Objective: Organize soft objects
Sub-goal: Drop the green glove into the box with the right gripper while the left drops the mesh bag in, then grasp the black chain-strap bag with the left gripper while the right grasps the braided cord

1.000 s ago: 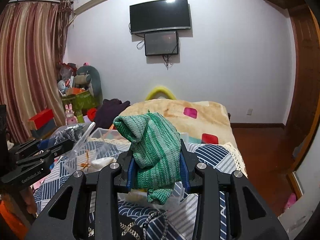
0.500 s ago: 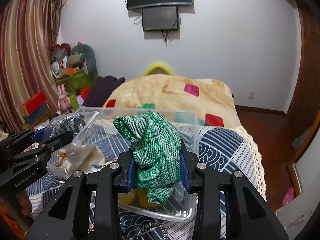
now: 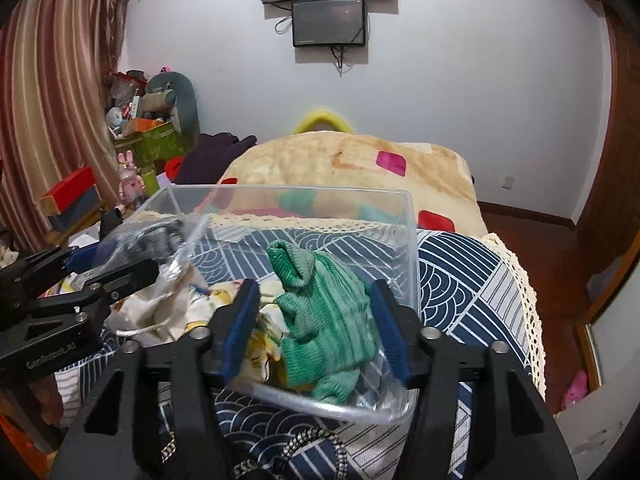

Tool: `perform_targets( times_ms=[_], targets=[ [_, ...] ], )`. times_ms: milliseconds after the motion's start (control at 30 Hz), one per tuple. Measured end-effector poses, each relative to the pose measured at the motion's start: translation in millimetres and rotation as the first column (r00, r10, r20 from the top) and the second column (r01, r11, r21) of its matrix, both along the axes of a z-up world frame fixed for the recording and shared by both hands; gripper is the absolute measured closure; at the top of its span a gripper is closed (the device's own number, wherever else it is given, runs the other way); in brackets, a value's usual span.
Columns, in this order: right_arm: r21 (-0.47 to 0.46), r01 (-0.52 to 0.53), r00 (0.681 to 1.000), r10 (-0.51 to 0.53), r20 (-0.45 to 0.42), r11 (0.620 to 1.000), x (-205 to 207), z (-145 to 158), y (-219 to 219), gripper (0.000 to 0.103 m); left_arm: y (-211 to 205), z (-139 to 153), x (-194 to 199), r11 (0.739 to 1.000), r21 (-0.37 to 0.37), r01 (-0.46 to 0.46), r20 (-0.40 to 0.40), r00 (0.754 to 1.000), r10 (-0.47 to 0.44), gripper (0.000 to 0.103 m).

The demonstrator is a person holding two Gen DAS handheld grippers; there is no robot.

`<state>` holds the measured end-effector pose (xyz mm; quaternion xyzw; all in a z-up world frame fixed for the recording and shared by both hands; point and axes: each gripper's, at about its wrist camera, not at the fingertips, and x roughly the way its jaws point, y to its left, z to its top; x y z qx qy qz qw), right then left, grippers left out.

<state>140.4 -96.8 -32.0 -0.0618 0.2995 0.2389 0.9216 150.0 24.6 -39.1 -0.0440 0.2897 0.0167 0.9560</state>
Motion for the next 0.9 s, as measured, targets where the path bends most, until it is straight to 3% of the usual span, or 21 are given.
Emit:
perform_targets(
  times_ms=[267,333,400,567,733,900],
  targets=[
    [-0.002,-0.009,0.999,0.009,0.043,1.000,-15,12,-5,0.042,-2,14,-20,1.000,-0.010,0.012,0.039,0.999,-0.011,0.035],
    [0.001,-0.010,0.998,0.010,0.062,1.000,-20,16,-8,0.040,-3,19,-25,1.000,-0.012,0.018,0.054,0.998,-0.017,0.032],
    [0.009,-0.005,0.996,0.004,0.089,1.000,-27,20,-12,0.029,-5,23,-30,1.000,-0.013,0.026,0.067,0.997,-0.025,0.030],
    [0.036,-0.004,0.991,-0.001,0.136,0.999,-41,35,-21,0.029,-12,36,-43,0.999,-0.009,0.048,0.096,0.994,-0.047,0.026],
    [0.048,0.002,0.984,-0.011,0.179,0.999,-57,44,-30,0.029,-23,39,-58,0.998,0.003,0.067,0.124,0.990,-0.067,0.007],
    [0.038,0.021,0.984,-0.027,0.173,0.999,-66,38,-39,0.027,-41,29,-65,0.994,0.015,0.108,0.096,0.989,-0.109,0.004]
  ],
)
